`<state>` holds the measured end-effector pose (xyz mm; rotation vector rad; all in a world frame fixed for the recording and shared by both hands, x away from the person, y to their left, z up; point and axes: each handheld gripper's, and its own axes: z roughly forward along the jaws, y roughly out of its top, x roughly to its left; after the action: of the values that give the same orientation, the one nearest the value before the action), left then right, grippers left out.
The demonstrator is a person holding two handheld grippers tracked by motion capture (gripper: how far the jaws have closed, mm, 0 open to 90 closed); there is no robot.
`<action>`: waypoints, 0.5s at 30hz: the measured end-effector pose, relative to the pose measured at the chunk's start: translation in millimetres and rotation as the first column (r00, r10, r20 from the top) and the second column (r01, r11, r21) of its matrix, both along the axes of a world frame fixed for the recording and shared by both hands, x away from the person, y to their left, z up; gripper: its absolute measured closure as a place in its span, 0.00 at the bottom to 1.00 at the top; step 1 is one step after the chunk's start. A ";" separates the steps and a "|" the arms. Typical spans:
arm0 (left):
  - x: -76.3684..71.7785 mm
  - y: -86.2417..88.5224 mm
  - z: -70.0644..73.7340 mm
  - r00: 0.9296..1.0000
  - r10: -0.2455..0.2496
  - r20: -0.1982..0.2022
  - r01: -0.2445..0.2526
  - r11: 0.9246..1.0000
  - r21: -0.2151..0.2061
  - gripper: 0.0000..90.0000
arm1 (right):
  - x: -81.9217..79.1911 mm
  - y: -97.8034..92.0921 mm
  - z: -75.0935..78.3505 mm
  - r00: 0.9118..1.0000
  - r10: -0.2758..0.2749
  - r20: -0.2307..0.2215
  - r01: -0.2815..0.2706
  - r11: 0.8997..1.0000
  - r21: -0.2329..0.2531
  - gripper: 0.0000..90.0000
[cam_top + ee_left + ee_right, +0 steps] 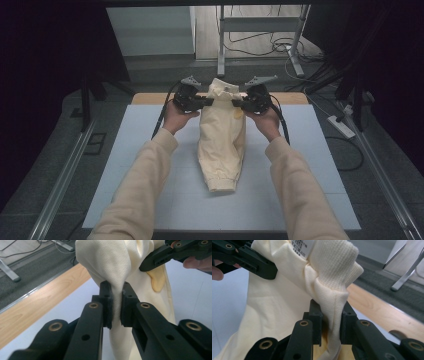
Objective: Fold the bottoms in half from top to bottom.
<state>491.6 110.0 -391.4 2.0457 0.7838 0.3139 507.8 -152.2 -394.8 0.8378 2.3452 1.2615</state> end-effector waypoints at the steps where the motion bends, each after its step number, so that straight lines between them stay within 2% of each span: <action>1: 0.6 0.0 5.2 1.000 0.001 0.008 -0.001 1.000 -0.004 0.91 | 0.7 -0.2 4.1 1.000 -0.002 0.010 0.002 1.000 0.005 0.84; 4: -0.5 0.0 17.2 0.999 0.003 0.038 -0.002 1.000 -0.008 0.91 | 1.9 -1.2 17.6 0.999 -0.011 0.036 0.010 1.000 0.023 0.84; 7: -1.3 -0.3 15.1 0.999 0.002 0.036 -0.002 1.000 -0.004 0.91 | 1.3 -0.3 21.3 0.999 -0.011 0.050 0.010 1.000 0.014 0.84; 15: -4.9 0.1 -8.2 1.000 -0.003 0.005 0.003 1.000 0.002 0.90 | 0.0 0.7 0.1 1.000 -0.005 0.014 0.005 1.000 -0.003 0.84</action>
<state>486.7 110.1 -399.5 2.0470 0.7774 0.3186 507.8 -151.6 -394.7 0.8307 2.3314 1.2576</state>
